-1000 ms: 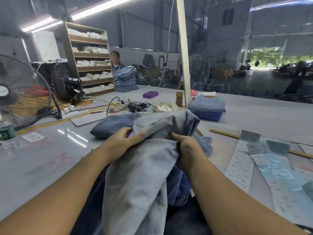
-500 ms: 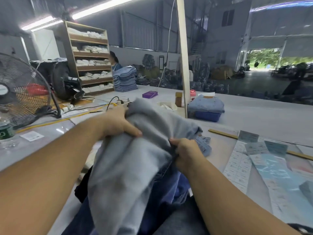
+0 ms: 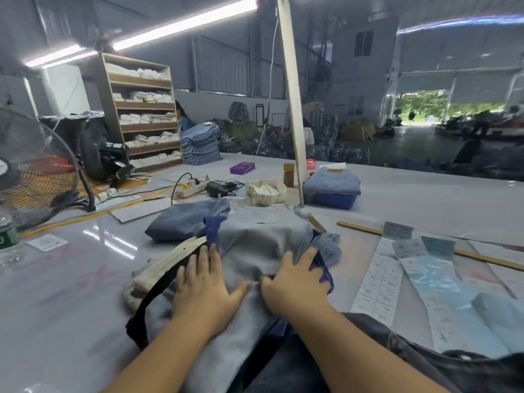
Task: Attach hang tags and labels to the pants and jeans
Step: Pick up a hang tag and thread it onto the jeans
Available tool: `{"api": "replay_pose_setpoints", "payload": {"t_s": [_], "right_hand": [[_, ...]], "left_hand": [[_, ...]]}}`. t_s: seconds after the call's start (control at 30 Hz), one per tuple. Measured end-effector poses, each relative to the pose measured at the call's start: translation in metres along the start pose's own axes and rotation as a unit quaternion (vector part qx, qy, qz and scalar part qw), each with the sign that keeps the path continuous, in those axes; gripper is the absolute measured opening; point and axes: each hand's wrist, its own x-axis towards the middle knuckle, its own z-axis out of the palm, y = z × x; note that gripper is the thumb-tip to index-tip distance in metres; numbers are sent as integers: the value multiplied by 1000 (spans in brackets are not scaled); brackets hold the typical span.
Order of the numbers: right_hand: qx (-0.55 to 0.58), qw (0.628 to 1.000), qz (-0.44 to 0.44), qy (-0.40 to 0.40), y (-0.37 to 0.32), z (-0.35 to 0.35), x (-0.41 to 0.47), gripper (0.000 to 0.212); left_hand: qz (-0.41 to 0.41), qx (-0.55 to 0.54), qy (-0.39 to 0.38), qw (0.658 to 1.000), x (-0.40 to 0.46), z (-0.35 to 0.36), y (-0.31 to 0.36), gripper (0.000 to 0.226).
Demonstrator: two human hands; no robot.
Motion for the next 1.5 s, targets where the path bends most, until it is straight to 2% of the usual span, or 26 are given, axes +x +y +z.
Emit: {"api": "replay_pose_setpoints", "payload": {"t_s": [0.1, 0.2, 0.27, 0.4, 0.5, 0.57, 0.63, 0.67, 0.73, 0.77, 0.8, 0.87, 0.9, 0.93, 1.0, 1.03, 1.1, 1.13, 1.17, 1.2, 1.23, 1.27, 1.3, 1.37, 1.5], "right_hand": [[33, 996, -1, -81, 14, 1, -20, 97], [24, 992, -16, -125, 25, -3, -47, 105], [-33, 988, -44, -146, 27, -11, -67, 96], [-155, 969, -152, -115, 21, -36, -106, 52], [-169, 974, -134, -69, 28, -46, -129, 50], [-176, 973, -130, -72, 36, -44, -143, 56], [-124, 981, -141, -40, 43, -42, -154, 57], [-71, 987, -147, -12, 46, -43, -159, 55], [21, 985, -163, 57, 51, -51, -169, 47], [39, 979, -175, 96, 55, -58, -175, 40], [30, 971, -194, 134, 60, -65, -182, 33], [-41, 947, -245, 203, 71, -80, -196, 24], [-80, 934, -258, 233, 79, -86, -204, 22], [-111, 927, -252, 257, 88, -91, -210, 23], [-161, 933, -176, 270, 109, -98, -218, 31], [-174, 945, -119, 250, 123, -99, -221, 39], [-170, 968, -22, 183, 153, -98, -227, 59], [-167, 974, 4, 154, 168, -95, -229, 65], [-164, 977, 14, 134, 181, -91, -233, 67], [-155, 980, 16, 125, 192, -85, -235, 63], [-138, 982, 12, 129, 200, -80, -237, 55], [-123, 983, 7, 140, 207, -75, -239, 47], [-117, 982, 2, 151, 211, -71, -239, 42], [-117, 981, -7, 155, 214, -64, -239, 41], [-100, 982, -16, 160, 218, -56, -239, 52]], "left_hand": [[-49, 0, -13, 999, -7, -8, 5, 99], [-21, -19, -69, 997, -30, -7, 18, 89], [18, 12, -72, 997, -50, -1, 19, 83], [23, 80, -15, 996, -69, 1, 6, 79], [27, 69, -9, 997, -75, -8, 19, 75], [61, -48, 7, 997, -82, -13, 36, 62], [92, -261, -17, 961, -91, -23, 55, 50], [109, -360, -62, 924, -96, -31, 65, 53], [112, -539, -140, 823, -103, -48, 83, 45], [108, -572, -160, 797, -103, -53, 91, 40], [117, -557, -170, 805, -100, -56, 97, 35], [156, -271, -129, 941, -94, -62, 107, 21], [169, -151, -78, 971, -95, -62, 114, 21], [191, -113, -36, 974, -99, -63, 124, 21], [235, -190, 6, 953, -115, -73, 150, 21], [248, -261, -8, 933, -124, -80, 162, 22], [222, -423, -128, 869, -142, -95, 184, 34], [219, -448, -176, 849, -149, -100, 193, 39], [246, -408, -192, 858, -155, -102, 201, 41], [292, -305, -173, 890, -161, -101, 208, 43], [331, -179, -117, 919, -167, -94, 213, 46], [362, -59, -48, 929, -175, -87, 216, 48], [384, 22, -2, 923, -182, -77, 217, 48], [402, 68, 10, 913, -194, -53, 213, 47], [387, -1, -6, 922, -196, -31, 202, 36]]}}
